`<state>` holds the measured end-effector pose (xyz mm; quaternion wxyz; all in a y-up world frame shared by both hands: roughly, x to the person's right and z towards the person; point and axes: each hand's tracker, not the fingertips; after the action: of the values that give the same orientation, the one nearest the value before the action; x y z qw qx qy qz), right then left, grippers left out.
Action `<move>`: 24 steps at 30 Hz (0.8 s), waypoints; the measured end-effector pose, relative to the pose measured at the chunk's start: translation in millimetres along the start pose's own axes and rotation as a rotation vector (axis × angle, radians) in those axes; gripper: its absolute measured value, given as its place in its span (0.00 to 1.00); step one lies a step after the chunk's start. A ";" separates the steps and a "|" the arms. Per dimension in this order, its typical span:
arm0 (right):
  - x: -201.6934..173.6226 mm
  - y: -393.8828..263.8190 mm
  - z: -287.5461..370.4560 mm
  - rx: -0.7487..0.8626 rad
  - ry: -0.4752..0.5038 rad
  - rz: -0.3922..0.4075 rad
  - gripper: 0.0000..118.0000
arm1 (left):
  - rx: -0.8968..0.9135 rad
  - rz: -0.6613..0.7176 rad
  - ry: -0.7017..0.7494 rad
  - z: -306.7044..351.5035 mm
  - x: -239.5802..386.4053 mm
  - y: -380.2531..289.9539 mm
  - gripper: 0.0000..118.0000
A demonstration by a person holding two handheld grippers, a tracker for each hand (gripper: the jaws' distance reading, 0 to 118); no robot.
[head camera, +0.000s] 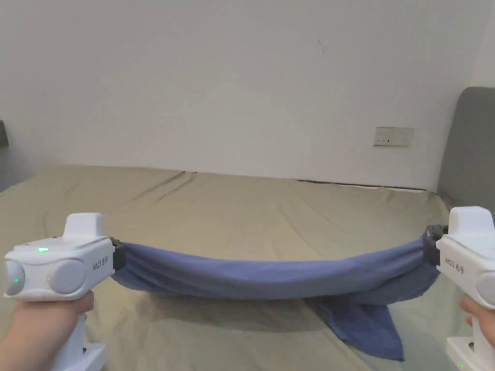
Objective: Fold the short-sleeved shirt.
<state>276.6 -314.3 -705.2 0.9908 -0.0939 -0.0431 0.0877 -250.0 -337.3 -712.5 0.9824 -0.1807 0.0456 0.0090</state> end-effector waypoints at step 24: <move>33.0 -206.1 238.5 -0.425 0.204 0.033 0.02 | -0.337 -0.160 -0.157 198.2 -47.7 -206.2 0.01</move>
<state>318.8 -465.0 -429.6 0.9464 -0.3096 0.0413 0.0827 -273.3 -459.5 -450.5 0.9363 -0.3446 -0.0479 -0.0476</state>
